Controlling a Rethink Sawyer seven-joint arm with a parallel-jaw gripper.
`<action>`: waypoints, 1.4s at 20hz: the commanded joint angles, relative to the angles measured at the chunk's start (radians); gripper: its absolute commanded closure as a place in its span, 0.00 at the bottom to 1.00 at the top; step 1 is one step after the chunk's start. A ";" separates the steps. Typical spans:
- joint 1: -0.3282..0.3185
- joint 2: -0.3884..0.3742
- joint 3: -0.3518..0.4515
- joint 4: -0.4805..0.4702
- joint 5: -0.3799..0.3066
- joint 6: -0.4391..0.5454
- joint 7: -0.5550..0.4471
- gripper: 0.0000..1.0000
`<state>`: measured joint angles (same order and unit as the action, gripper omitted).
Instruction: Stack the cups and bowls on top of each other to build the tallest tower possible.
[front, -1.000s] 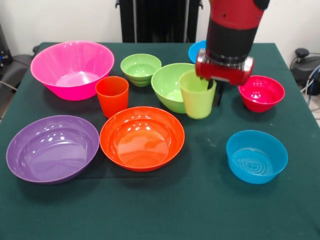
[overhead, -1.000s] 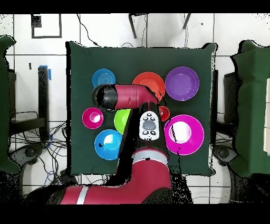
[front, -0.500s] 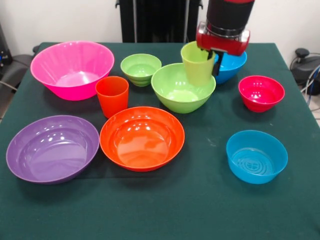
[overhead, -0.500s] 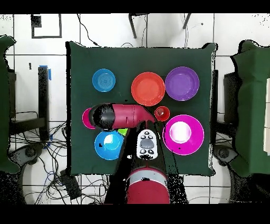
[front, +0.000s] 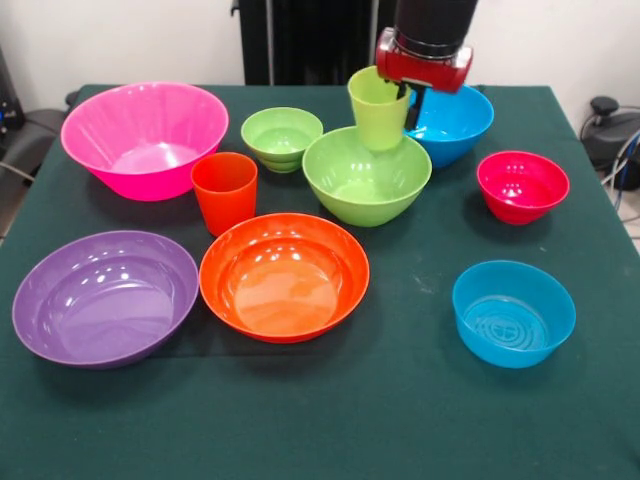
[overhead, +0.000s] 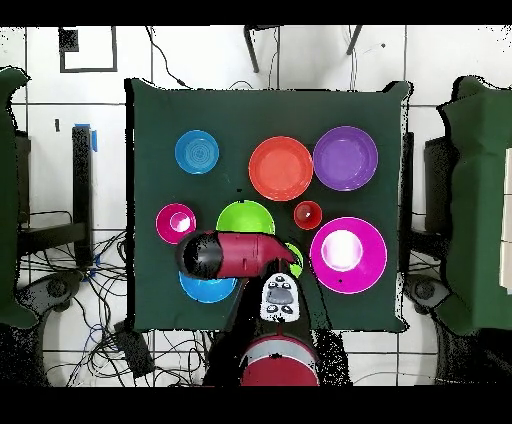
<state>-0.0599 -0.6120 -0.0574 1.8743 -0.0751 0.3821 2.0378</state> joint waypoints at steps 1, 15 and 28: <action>0.037 0.096 0.023 0.060 -0.040 -0.158 0.143 1.00; 0.053 0.162 -0.022 0.016 -0.045 -0.248 0.090 0.00; 0.030 -0.012 -0.053 -0.017 -0.053 -0.007 -0.018 0.00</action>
<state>-0.0159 -0.5555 -0.1599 1.8907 -0.0745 0.2322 2.0378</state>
